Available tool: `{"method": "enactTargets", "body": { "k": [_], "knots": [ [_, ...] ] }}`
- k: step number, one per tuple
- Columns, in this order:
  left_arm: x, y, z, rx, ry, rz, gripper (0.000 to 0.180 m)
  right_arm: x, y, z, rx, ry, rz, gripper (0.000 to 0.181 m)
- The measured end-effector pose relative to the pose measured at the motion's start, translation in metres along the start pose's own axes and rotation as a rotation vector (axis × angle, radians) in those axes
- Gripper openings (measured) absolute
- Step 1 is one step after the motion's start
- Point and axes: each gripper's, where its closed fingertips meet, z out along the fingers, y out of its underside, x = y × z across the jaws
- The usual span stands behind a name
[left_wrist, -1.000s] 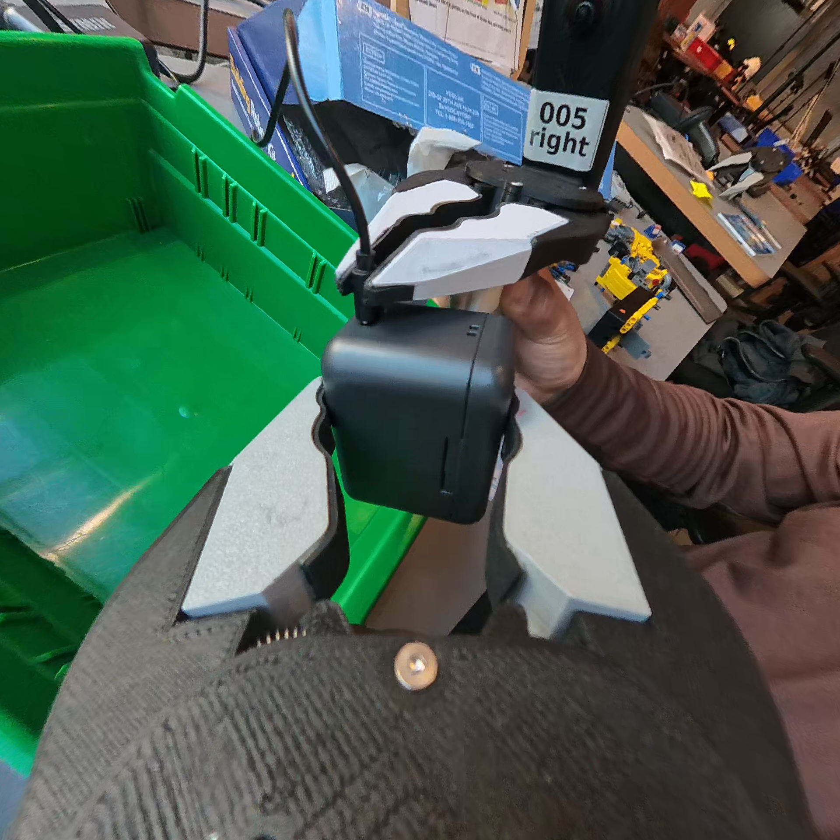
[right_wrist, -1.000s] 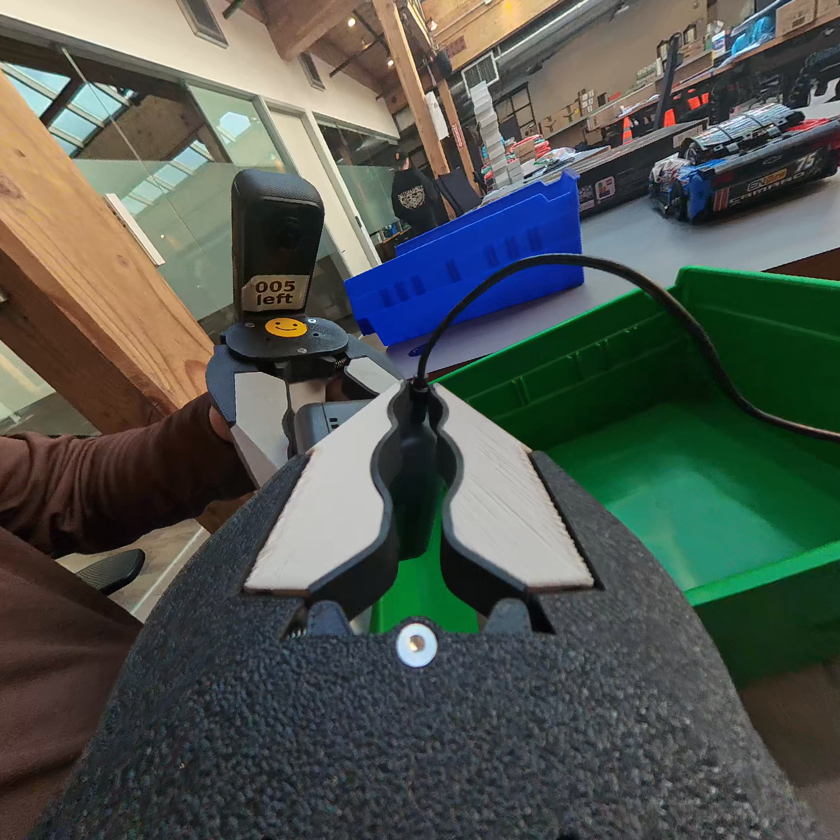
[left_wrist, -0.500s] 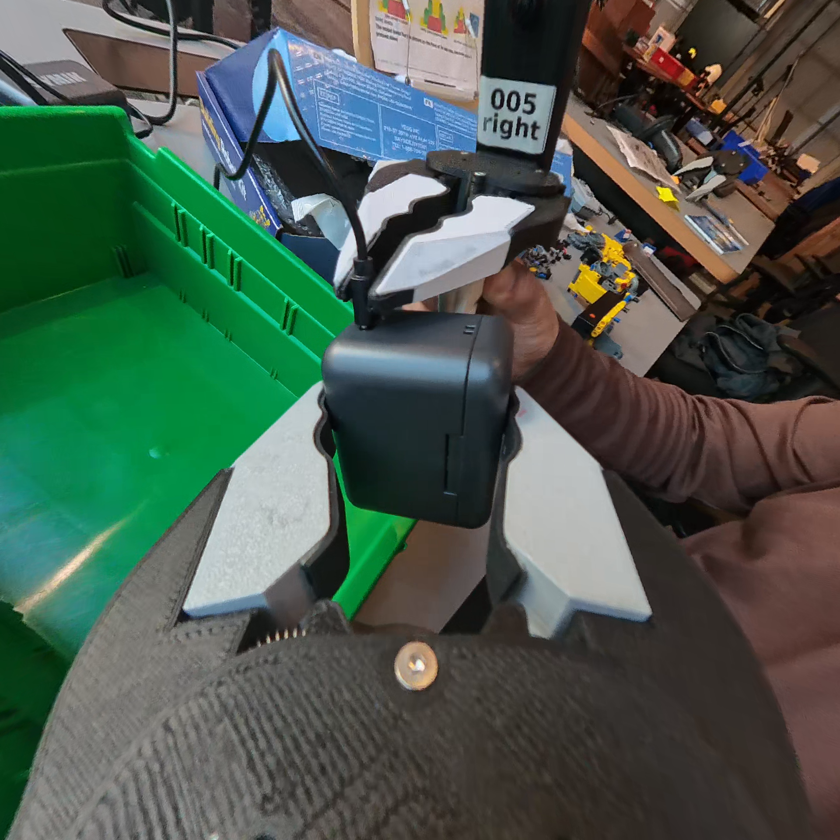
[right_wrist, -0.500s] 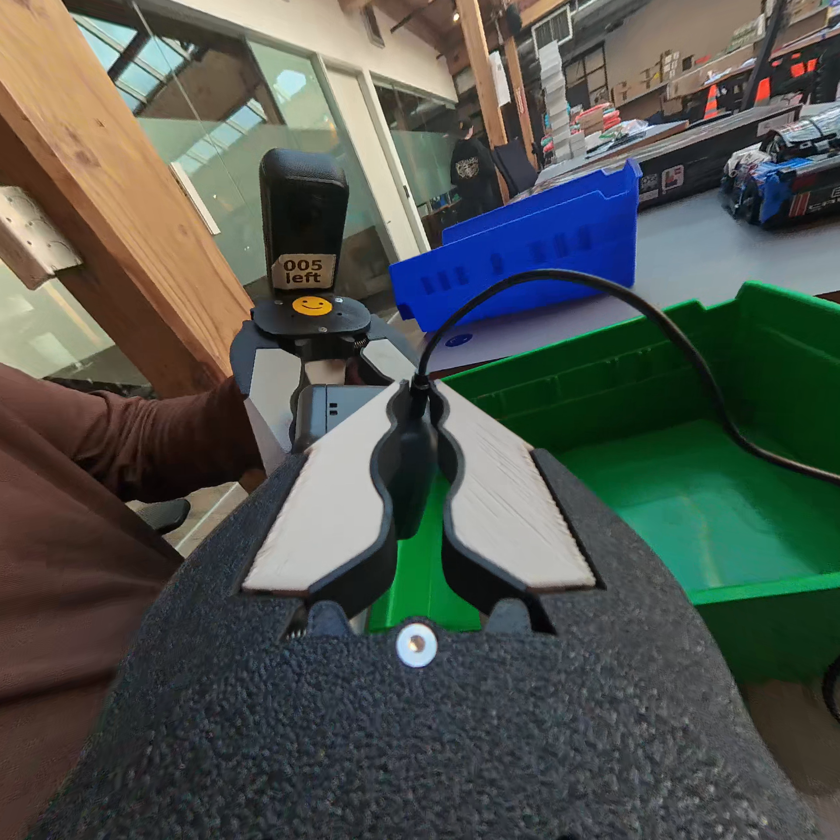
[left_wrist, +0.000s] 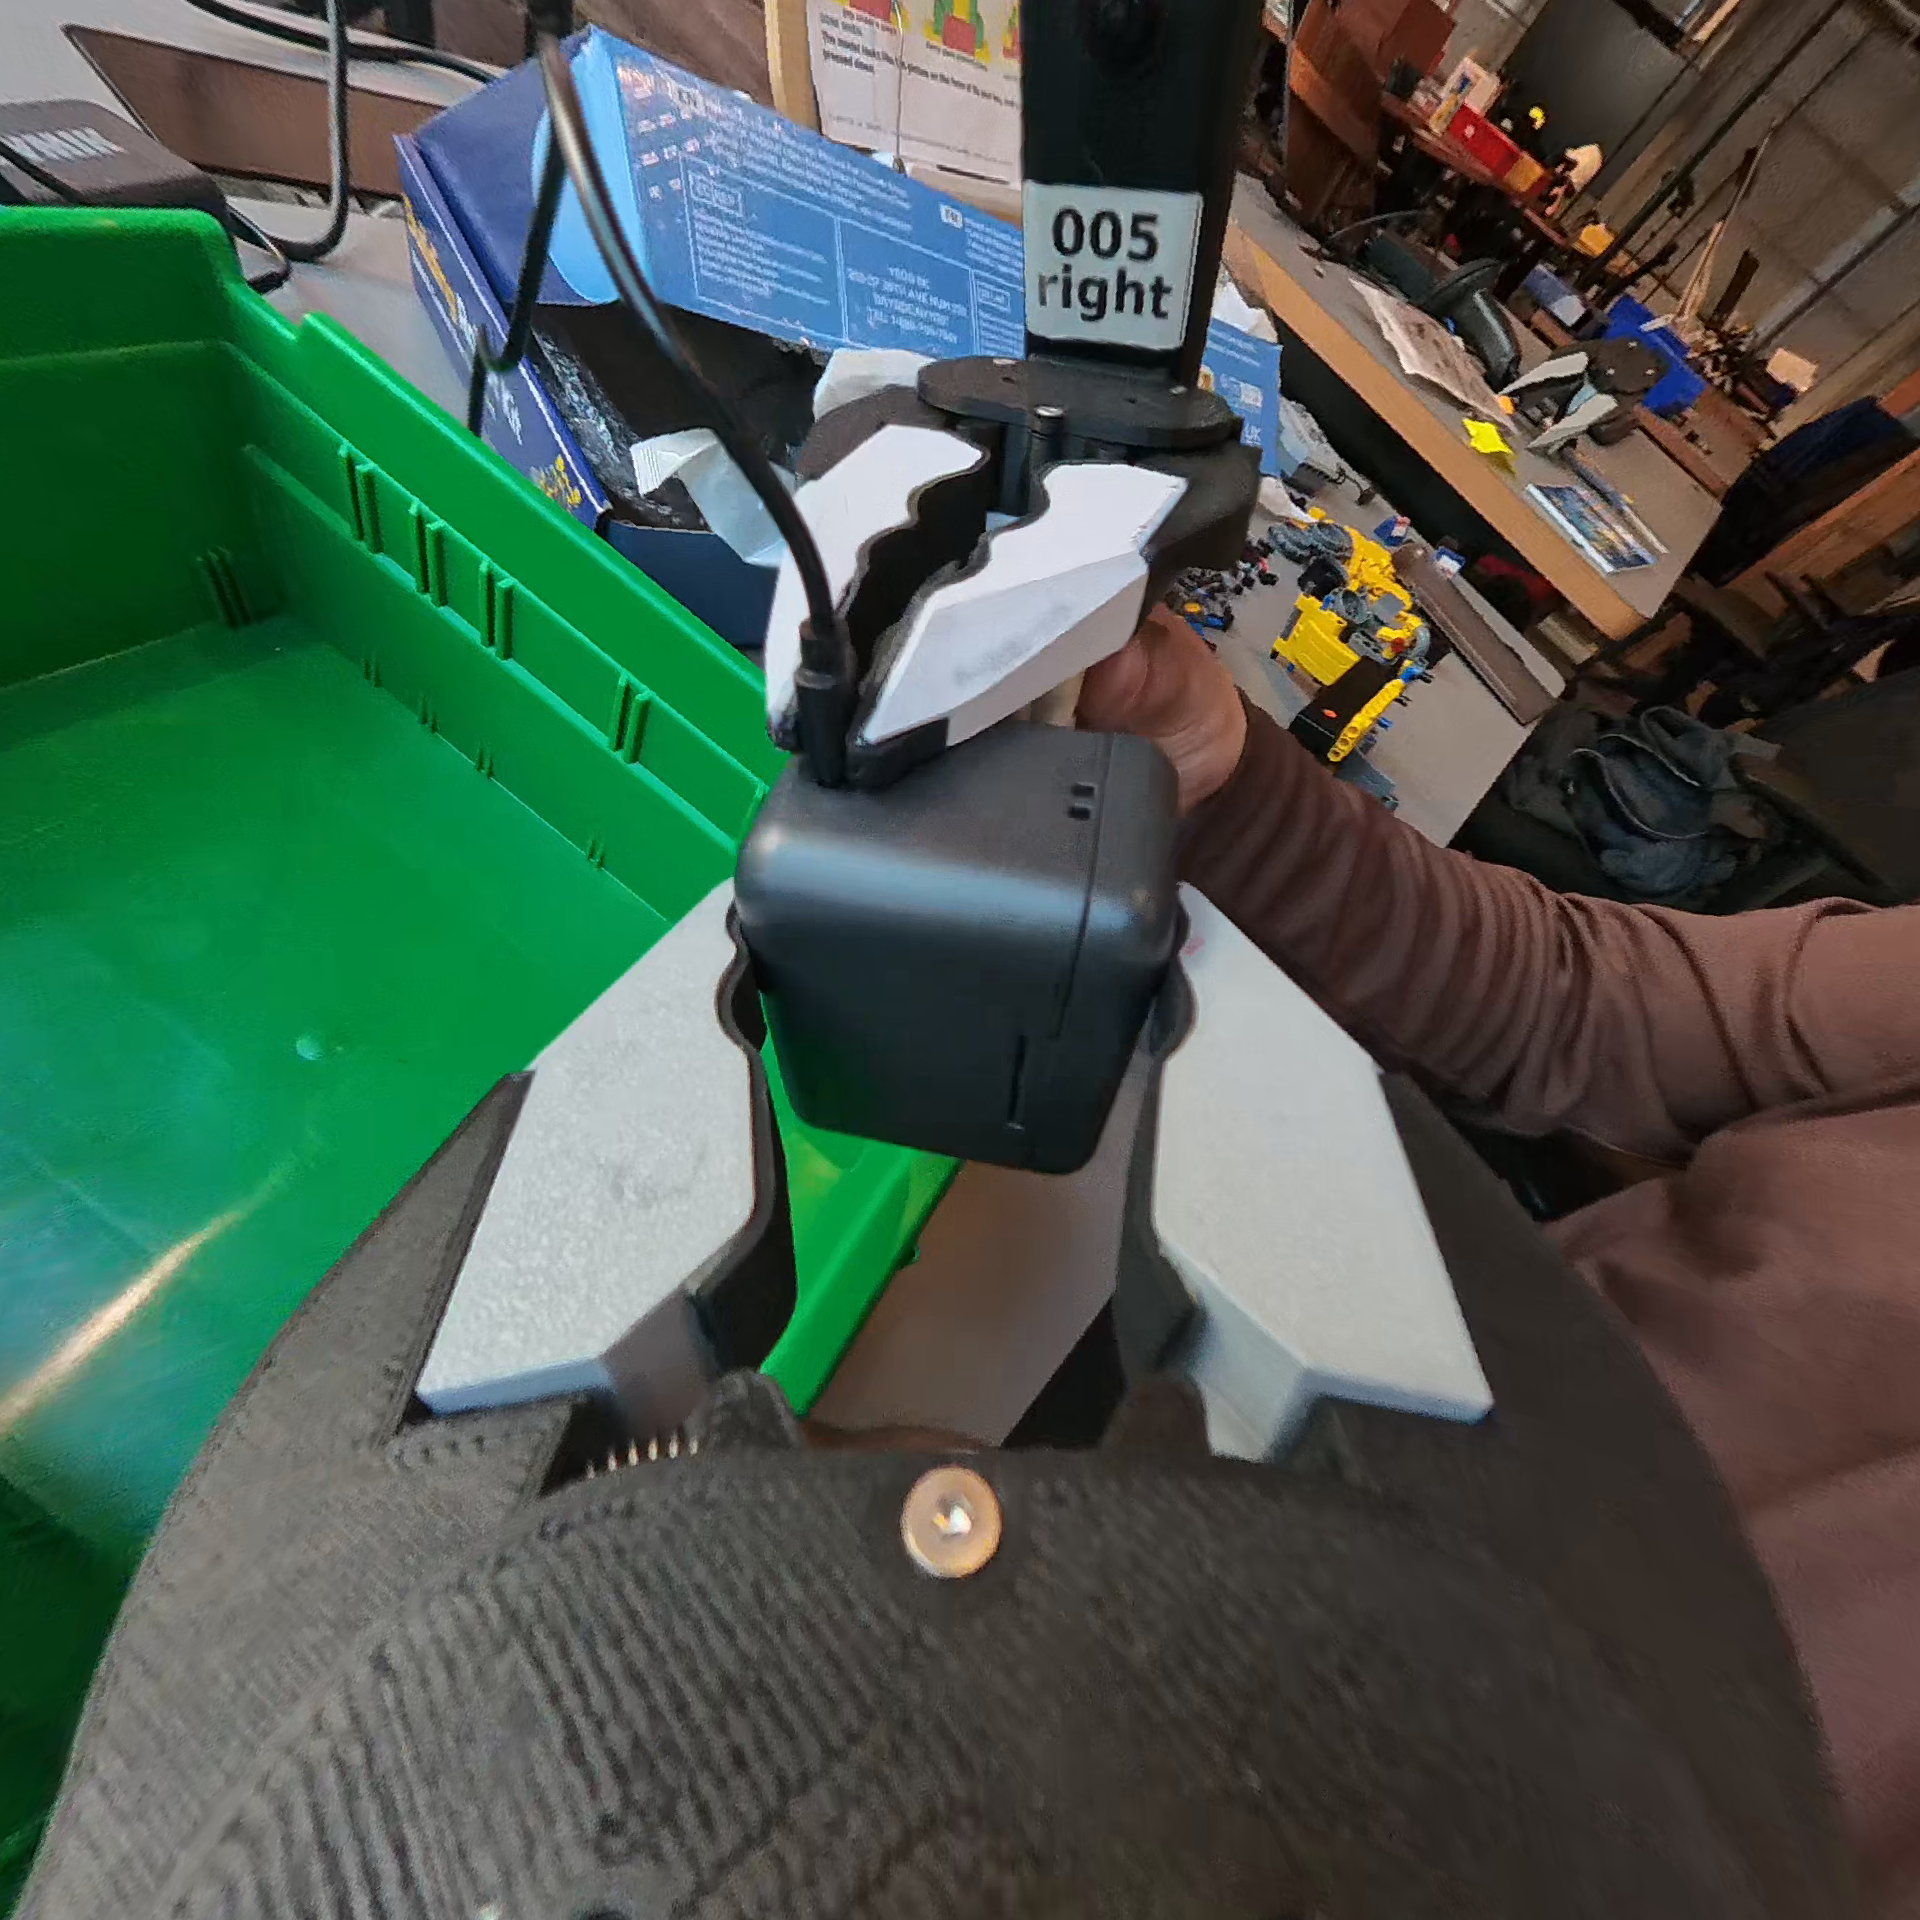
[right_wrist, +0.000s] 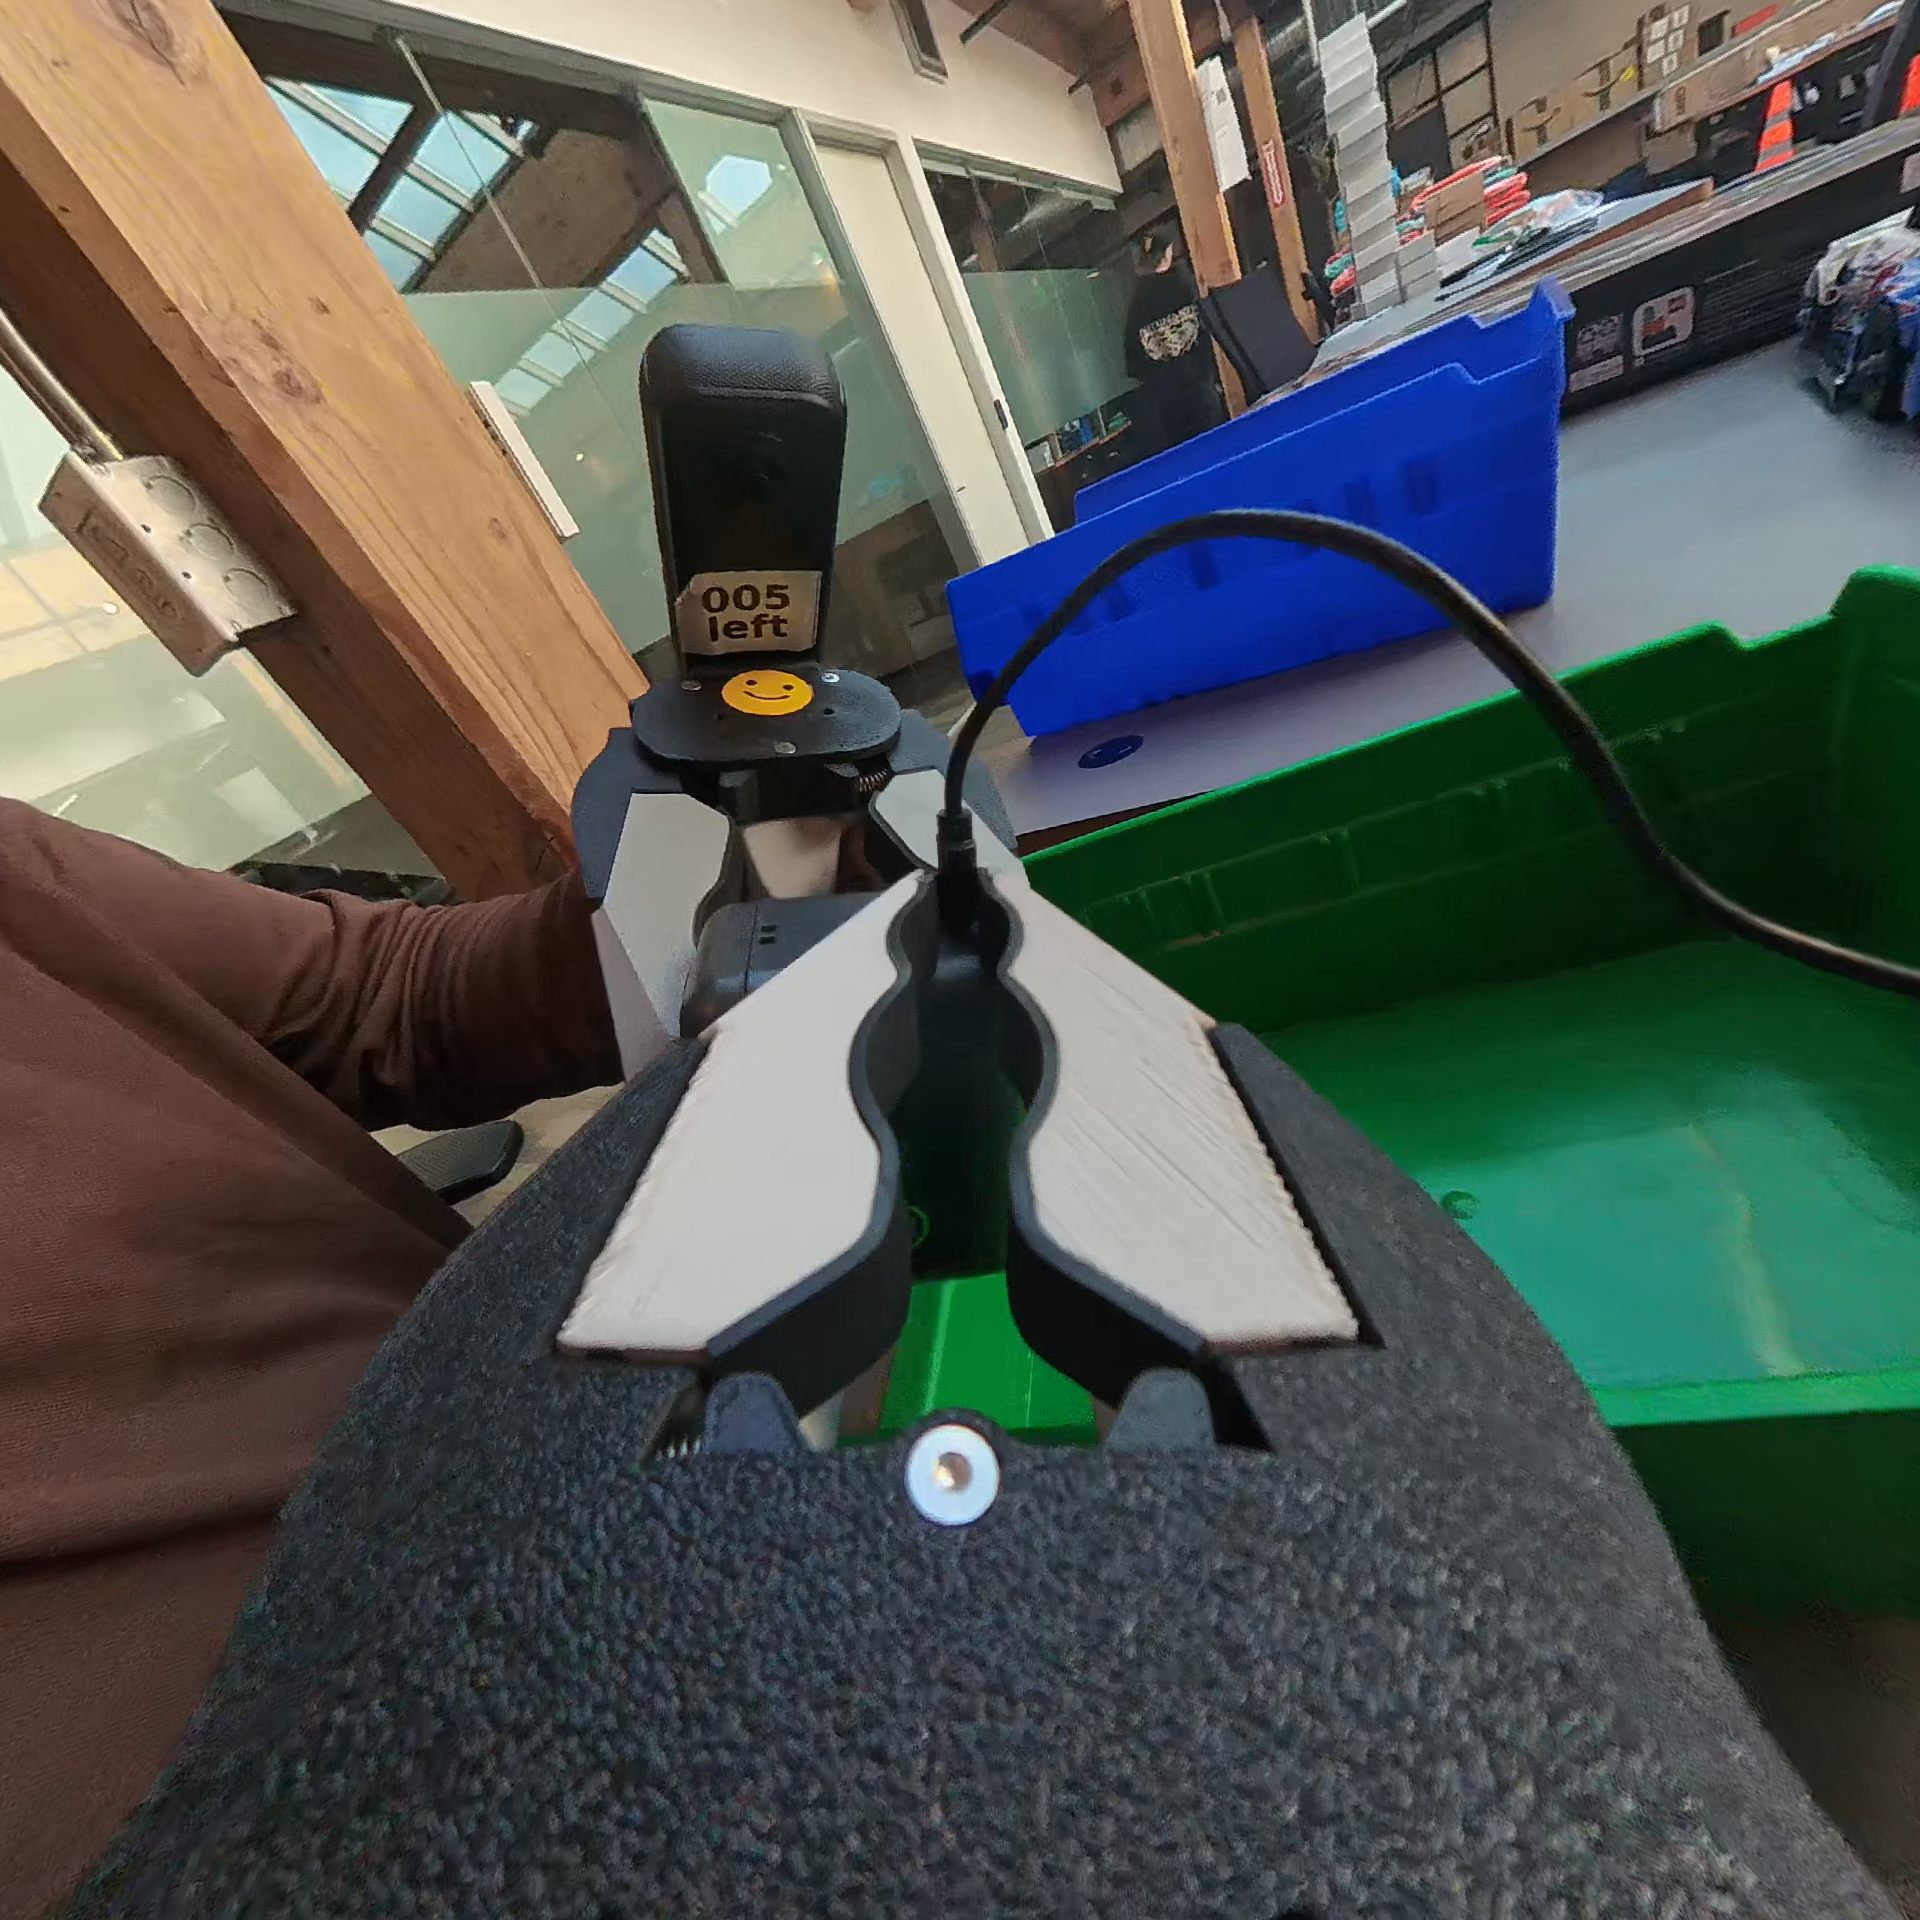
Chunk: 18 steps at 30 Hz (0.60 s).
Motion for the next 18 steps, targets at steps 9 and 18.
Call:
{"method": "enactTargets", "body": {
  "k": [9,18],
  "knots": [
    [-0.018,-0.005,-0.001,0.094,-0.118,0.007,0.074,0.013,-0.009,0.009,0.050,0.138,-0.033,0.002],
    [-0.021,-0.012,-0.009,0.192,-0.059,-0.108,0.074,0.021,-0.016,0.014,0.155,0.148,0.060,0.000]
  ]
}}
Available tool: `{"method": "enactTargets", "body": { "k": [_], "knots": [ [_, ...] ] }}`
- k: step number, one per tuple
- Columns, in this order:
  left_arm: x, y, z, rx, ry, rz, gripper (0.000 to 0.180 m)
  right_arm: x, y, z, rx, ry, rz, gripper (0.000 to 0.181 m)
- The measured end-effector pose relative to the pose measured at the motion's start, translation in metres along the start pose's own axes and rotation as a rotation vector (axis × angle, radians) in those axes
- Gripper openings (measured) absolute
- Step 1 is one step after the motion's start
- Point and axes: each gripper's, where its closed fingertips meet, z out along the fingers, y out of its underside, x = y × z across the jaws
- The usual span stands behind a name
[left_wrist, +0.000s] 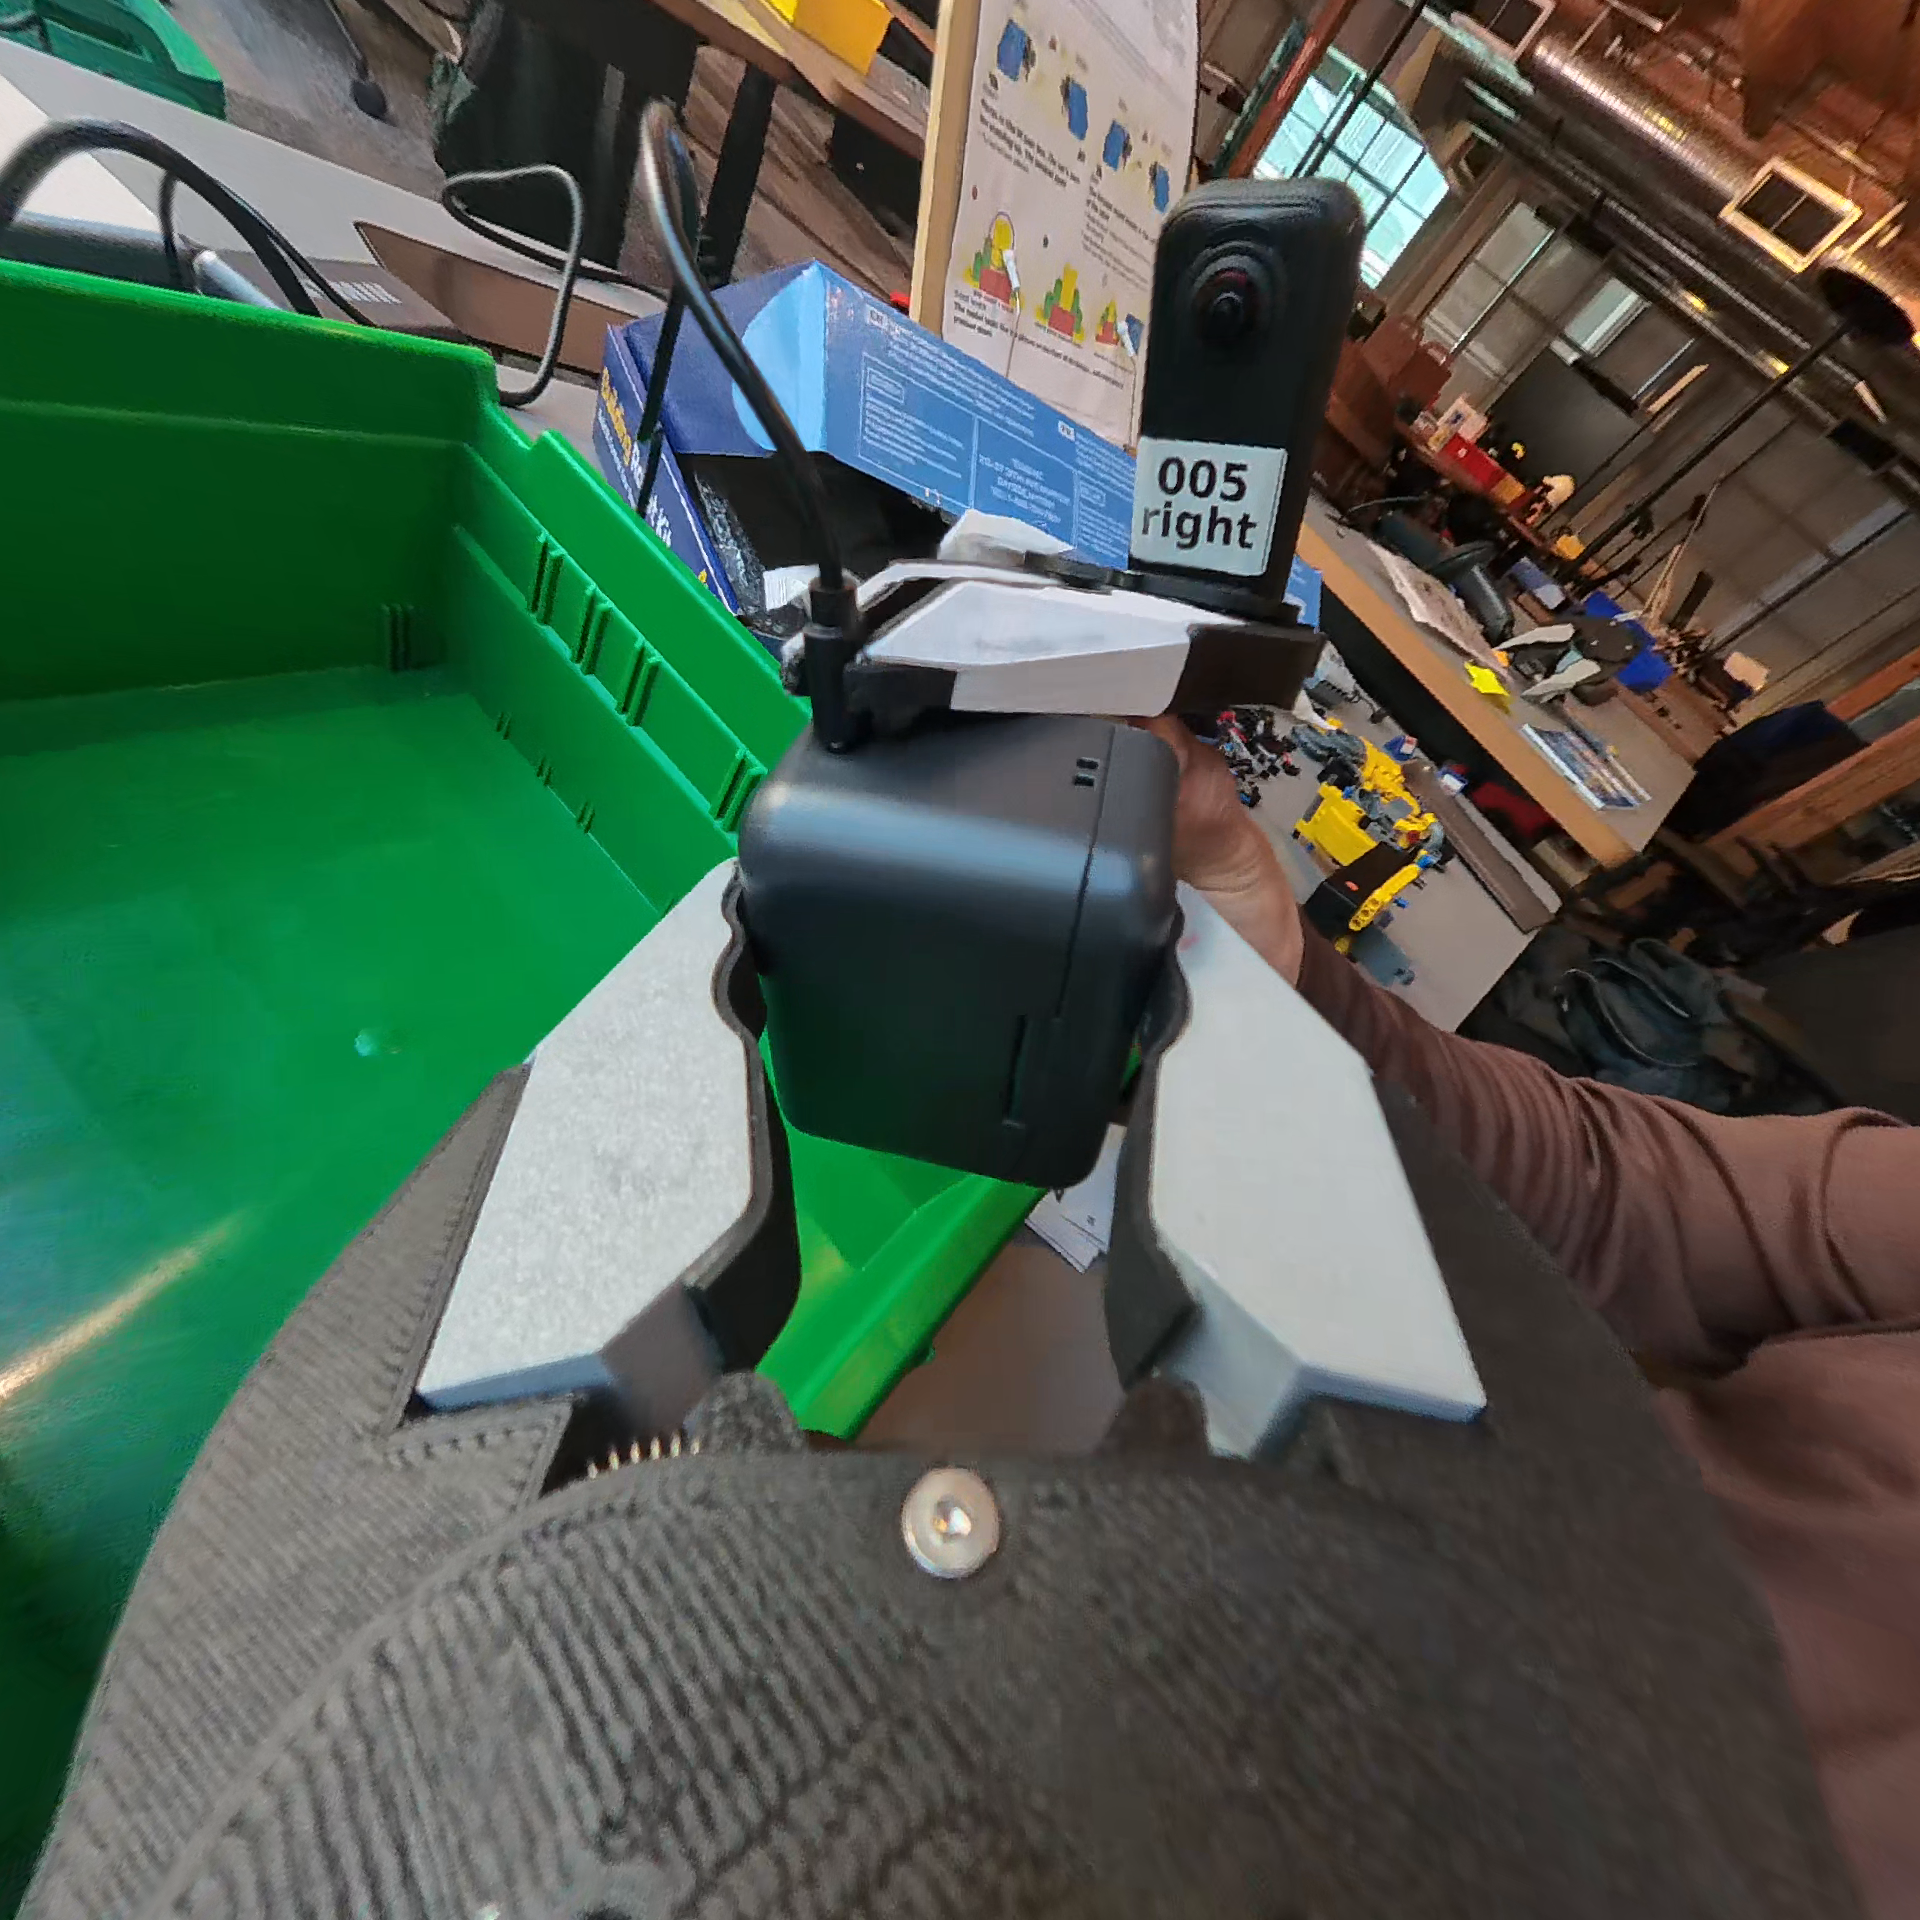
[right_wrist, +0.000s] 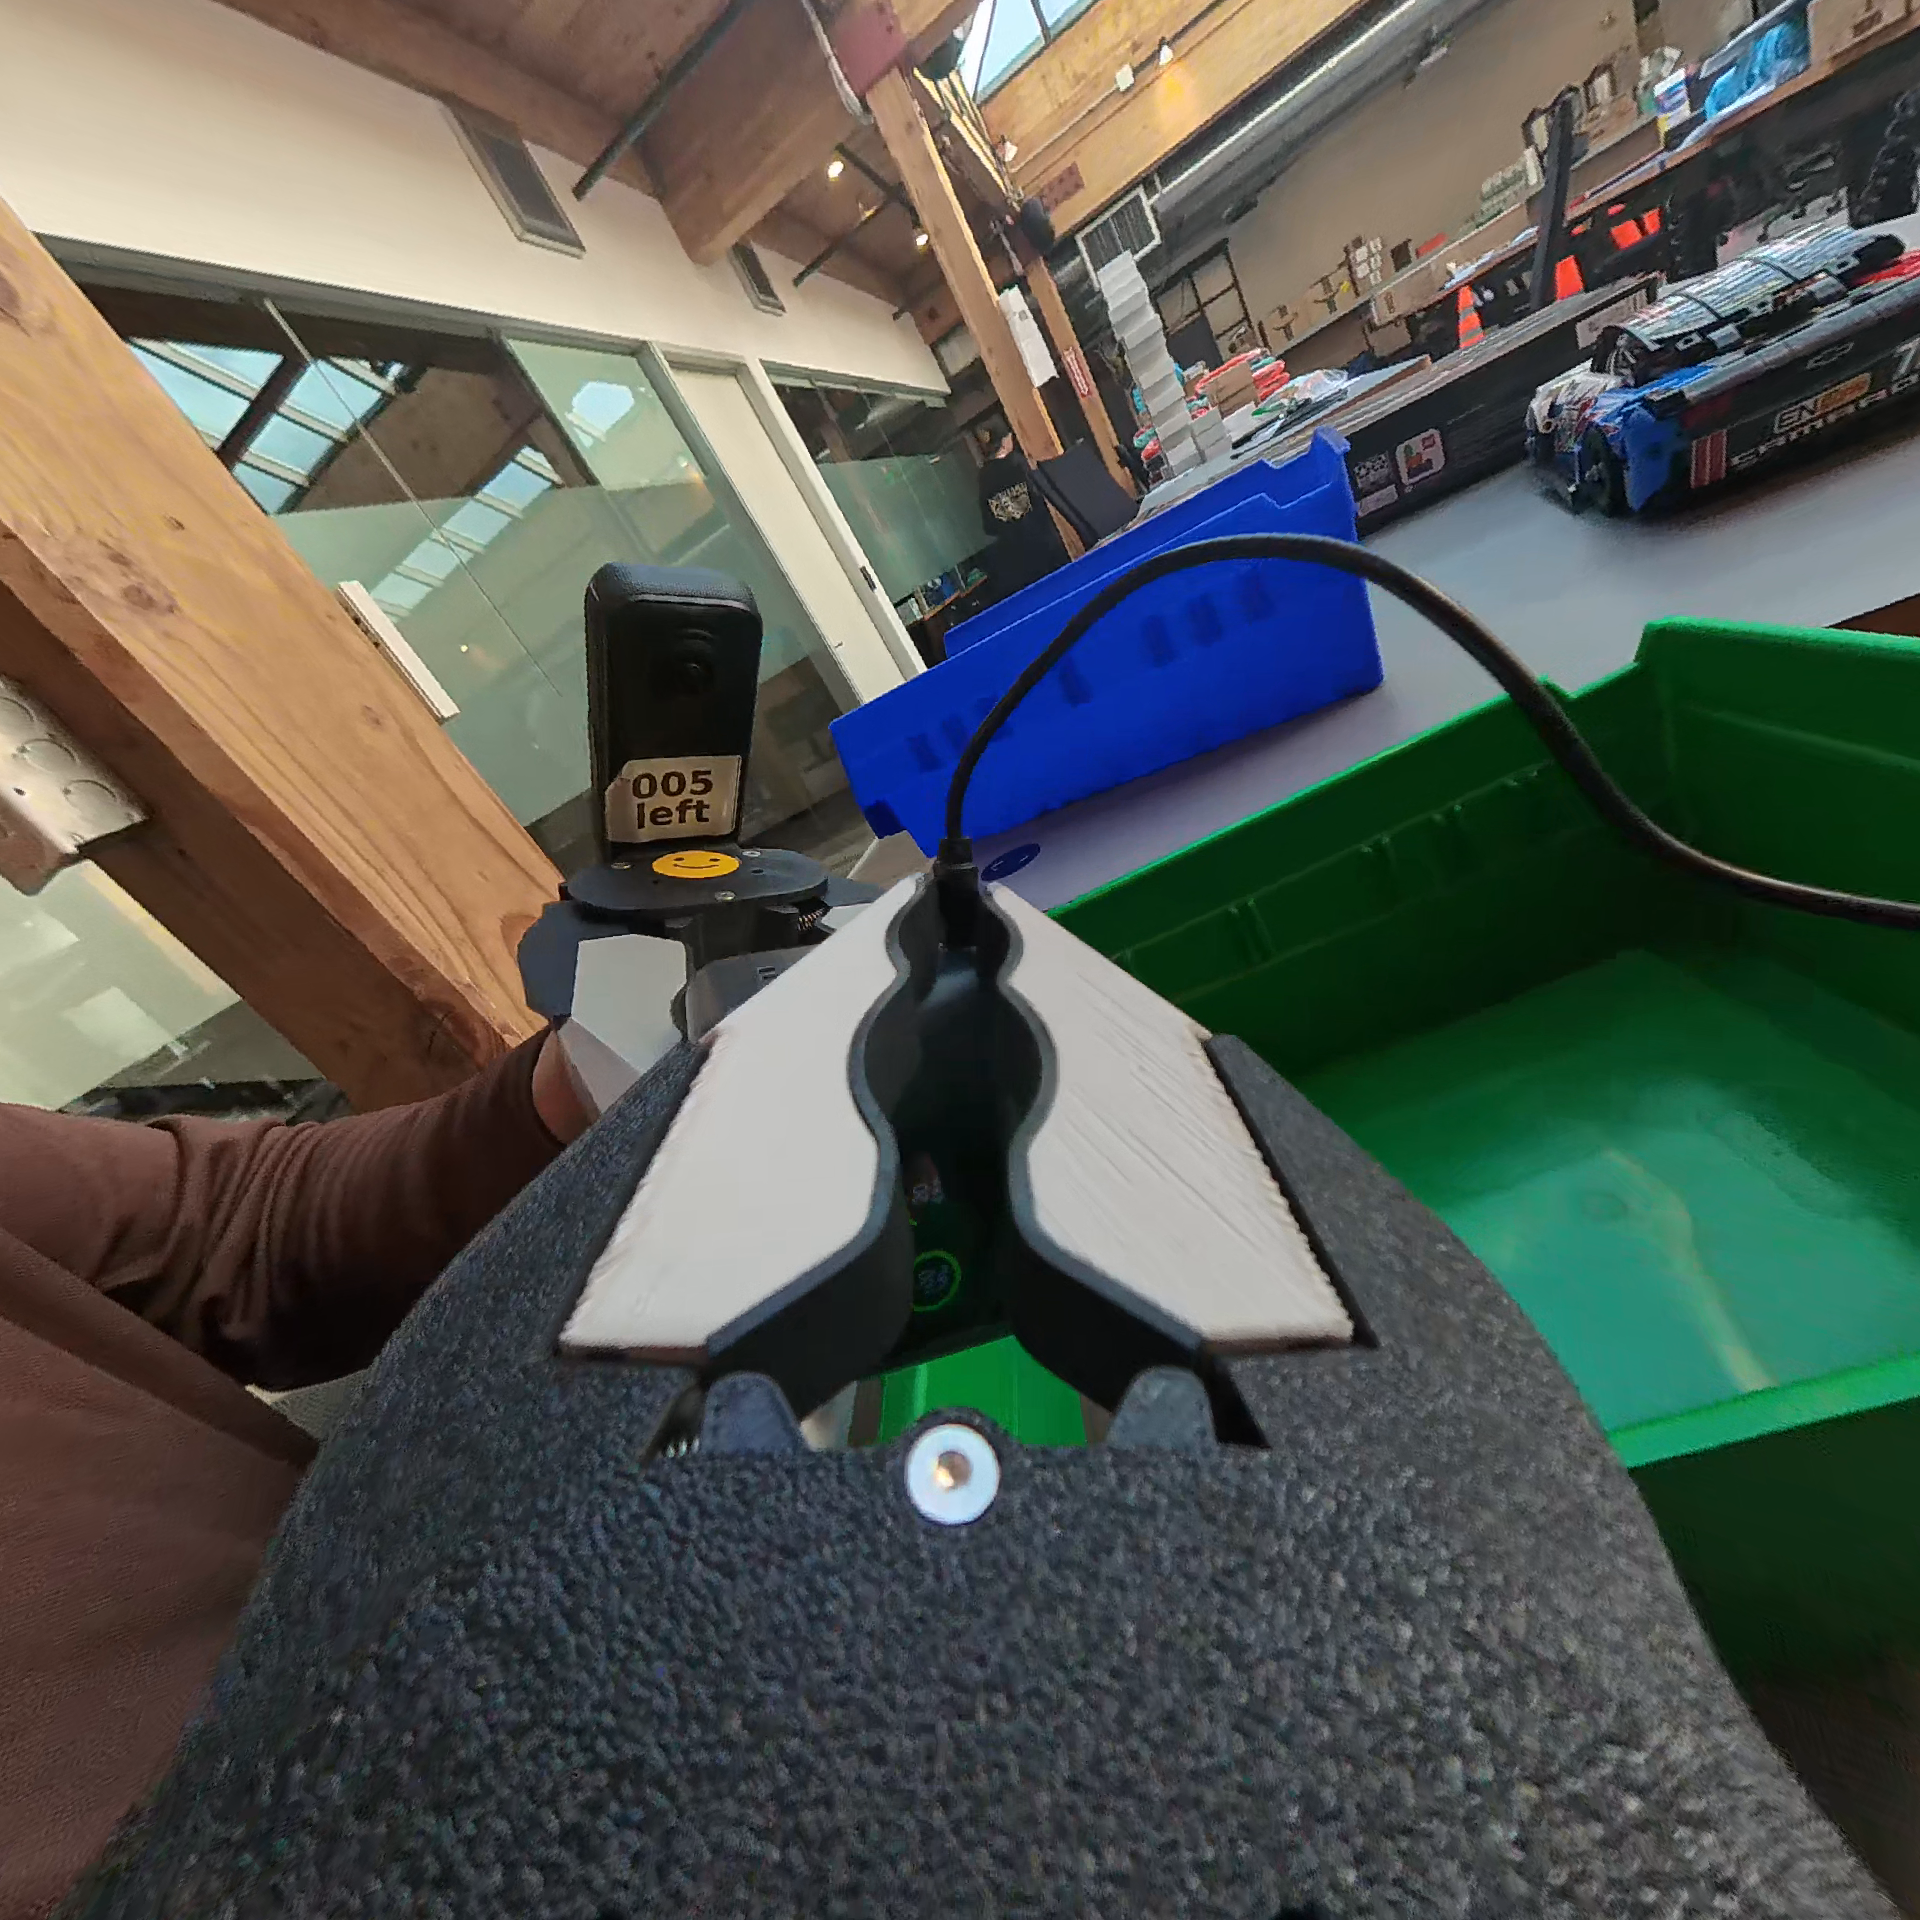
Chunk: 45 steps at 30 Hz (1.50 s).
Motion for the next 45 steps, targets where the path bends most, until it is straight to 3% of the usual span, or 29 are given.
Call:
{"method": "enactTargets", "body": {
  "k": [7,13,15,18,20,25,45],
  "knots": [
    [-0.003,-0.006,-0.003,0.053,0.000,-0.035,0.074,0.006,-0.003,0.000,0.023,0.069,-0.013,0.000],
    [-0.008,-0.002,-0.008,-0.028,-0.119,0.135,0.074,-0.005,-0.001,0.002,-0.022,0.009,-0.058,0.004],
    [0.008,-0.002,-0.012,-0.072,-0.036,0.172,0.074,-0.020,-0.004,-0.005,-0.078,-0.078,-0.144,0.005],
    [0.033,-0.003,-0.019,-0.103,0.163,0.083,0.073,-0.031,-0.009,-0.012,-0.158,-0.140,-0.204,0.008],
    [0.031,-0.003,-0.015,-0.113,0.162,0.095,0.073,-0.032,-0.010,-0.009,-0.204,-0.144,-0.219,0.012],
    [0.040,-0.015,-0.010,-0.041,0.235,0.048,0.073,-0.032,-0.009,-0.005,-0.201,-0.191,-0.142,0.007],
    [0.021,-0.016,-0.008,0.023,0.145,0.039,0.073,-0.015,-0.004,-0.013,-0.219,-0.151,-0.026,0.006]
  ]
}}
